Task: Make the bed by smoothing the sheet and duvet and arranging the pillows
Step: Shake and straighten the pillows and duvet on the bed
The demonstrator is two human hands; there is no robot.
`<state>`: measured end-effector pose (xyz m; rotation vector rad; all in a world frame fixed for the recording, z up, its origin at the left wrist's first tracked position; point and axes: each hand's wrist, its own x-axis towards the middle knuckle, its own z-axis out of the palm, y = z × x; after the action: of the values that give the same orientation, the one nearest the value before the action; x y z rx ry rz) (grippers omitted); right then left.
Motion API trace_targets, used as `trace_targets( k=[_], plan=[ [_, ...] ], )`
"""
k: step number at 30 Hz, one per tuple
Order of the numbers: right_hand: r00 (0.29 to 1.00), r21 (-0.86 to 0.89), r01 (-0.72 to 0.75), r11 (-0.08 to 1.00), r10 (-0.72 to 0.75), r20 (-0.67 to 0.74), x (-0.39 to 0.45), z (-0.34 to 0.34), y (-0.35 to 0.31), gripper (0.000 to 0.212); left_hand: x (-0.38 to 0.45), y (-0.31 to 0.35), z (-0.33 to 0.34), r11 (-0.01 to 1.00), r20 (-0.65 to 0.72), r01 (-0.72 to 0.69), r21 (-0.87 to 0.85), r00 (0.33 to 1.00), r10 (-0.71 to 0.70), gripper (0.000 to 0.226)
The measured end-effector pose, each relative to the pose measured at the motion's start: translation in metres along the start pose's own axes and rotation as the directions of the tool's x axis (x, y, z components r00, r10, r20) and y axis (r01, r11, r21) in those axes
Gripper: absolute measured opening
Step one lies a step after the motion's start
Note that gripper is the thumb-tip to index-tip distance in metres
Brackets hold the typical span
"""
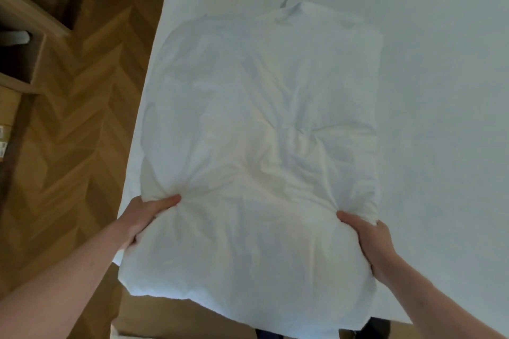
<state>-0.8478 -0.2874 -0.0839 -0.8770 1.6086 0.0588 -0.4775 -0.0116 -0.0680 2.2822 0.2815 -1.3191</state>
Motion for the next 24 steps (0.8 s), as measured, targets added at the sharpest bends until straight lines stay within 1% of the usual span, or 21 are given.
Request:
trace_targets(
  k=[2,5,6,8,10,11,12,14,16,18,20,22,24],
  plan=[
    [0.998,0.006,0.058,0.998,-0.058,-0.031,-0.013,-0.020,-0.009,0.021,-0.018,0.005,0.007,1.000,0.030,-0.003,-0.007,1.000,0.004,0.088],
    [0.991,-0.037,0.131,0.991,-0.132,-0.031,-0.026,-0.056,-0.026,0.026,-0.044,0.006,0.025,1.000,0.057,0.018,0.024,0.998,-0.019,0.077],
    [0.990,-0.070,0.140,0.988,-0.142,-0.025,-0.026,-0.068,-0.030,0.029,-0.051,0.004,0.032,0.998,0.054,0.040,0.046,0.998,-0.042,0.078],
    [0.989,-0.173,0.144,0.974,-0.150,-0.019,-0.023,-0.090,-0.035,0.039,-0.062,-0.003,0.047,0.990,0.021,0.093,0.111,0.995,-0.096,0.093],
    [0.990,-0.282,0.128,0.951,-0.138,-0.015,-0.019,-0.114,-0.033,0.052,-0.073,-0.010,0.065,0.967,-0.061,0.136,0.215,0.990,-0.126,0.116],
    [0.993,-0.329,0.110,0.938,-0.119,-0.008,-0.018,-0.127,-0.031,0.057,-0.078,-0.013,0.075,0.956,-0.123,0.138,0.258,0.986,-0.110,0.123],
    [0.995,-0.382,0.100,0.919,-0.103,0.013,-0.022,-0.140,-0.029,0.058,-0.087,-0.013,0.086,0.950,-0.185,0.117,0.289,0.981,-0.064,0.124],
    [0.993,-0.465,0.118,0.878,-0.102,0.059,-0.038,-0.164,-0.028,0.056,-0.114,-0.006,0.112,0.938,-0.285,0.017,0.346,0.954,0.087,0.109],
    [0.984,-0.460,0.177,0.870,-0.154,0.087,-0.061,-0.190,-0.028,0.053,-0.150,0.011,0.142,0.924,-0.287,-0.103,0.370,0.933,0.219,0.089],
    [0.972,-0.424,0.235,0.875,-0.209,0.108,-0.091,-0.214,-0.030,0.050,-0.191,0.030,0.174,0.885,-0.197,-0.241,0.399,0.920,0.339,0.071],
    [0.963,-0.371,0.268,0.889,-0.246,0.107,-0.124,-0.242,-0.033,0.049,-0.238,0.051,0.205,0.817,-0.058,-0.367,0.445,0.899,0.435,0.057],
    [0.951,-0.339,0.308,0.889,-0.288,0.109,-0.160,-0.272,-0.035,0.048,-0.291,0.069,0.233,0.752,0.059,-0.472,0.460,0.861,0.505,0.050],
    [0.937,-0.325,0.349,0.879,-0.335,0.100,-0.196,-0.306,-0.036,0.046,-0.349,0.087,0.255,0.698,0.132,-0.572,0.430,0.805,0.578,0.045]
  ],
)
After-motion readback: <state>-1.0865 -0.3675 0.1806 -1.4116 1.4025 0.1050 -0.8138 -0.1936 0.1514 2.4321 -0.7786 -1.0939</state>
